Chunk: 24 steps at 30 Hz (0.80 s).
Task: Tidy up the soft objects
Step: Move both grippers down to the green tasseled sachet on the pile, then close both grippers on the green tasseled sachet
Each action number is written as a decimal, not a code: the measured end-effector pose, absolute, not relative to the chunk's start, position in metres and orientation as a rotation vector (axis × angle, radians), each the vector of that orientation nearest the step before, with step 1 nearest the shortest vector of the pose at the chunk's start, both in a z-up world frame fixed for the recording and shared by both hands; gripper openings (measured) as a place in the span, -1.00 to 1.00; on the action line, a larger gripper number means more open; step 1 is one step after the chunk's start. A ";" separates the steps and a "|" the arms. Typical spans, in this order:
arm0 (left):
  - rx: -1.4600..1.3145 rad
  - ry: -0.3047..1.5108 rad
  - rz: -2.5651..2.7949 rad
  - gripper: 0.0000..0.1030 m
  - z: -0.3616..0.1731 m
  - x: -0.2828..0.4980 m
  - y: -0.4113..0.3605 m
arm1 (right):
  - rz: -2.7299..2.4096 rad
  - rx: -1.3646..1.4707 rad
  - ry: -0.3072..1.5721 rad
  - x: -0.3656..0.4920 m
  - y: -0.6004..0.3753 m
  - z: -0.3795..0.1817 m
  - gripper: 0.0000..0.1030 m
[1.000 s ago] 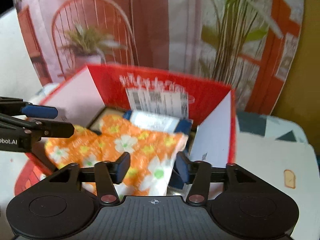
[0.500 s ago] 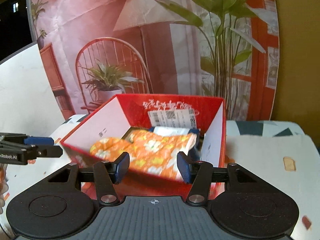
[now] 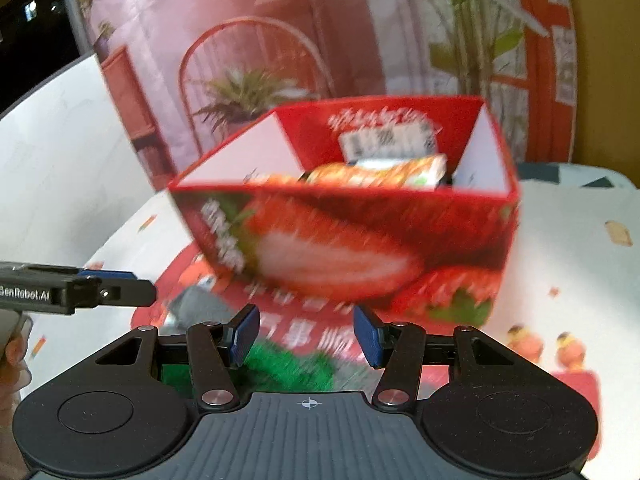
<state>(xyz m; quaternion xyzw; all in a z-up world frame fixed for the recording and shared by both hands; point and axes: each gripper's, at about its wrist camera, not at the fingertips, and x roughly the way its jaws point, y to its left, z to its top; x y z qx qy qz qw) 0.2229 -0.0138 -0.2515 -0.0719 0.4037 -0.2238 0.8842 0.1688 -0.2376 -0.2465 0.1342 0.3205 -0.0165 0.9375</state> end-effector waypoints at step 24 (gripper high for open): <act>-0.296 0.946 -0.531 -0.21 -0.284 0.232 -0.022 | 0.142 0.138 0.713 0.167 -0.185 -0.270 -0.02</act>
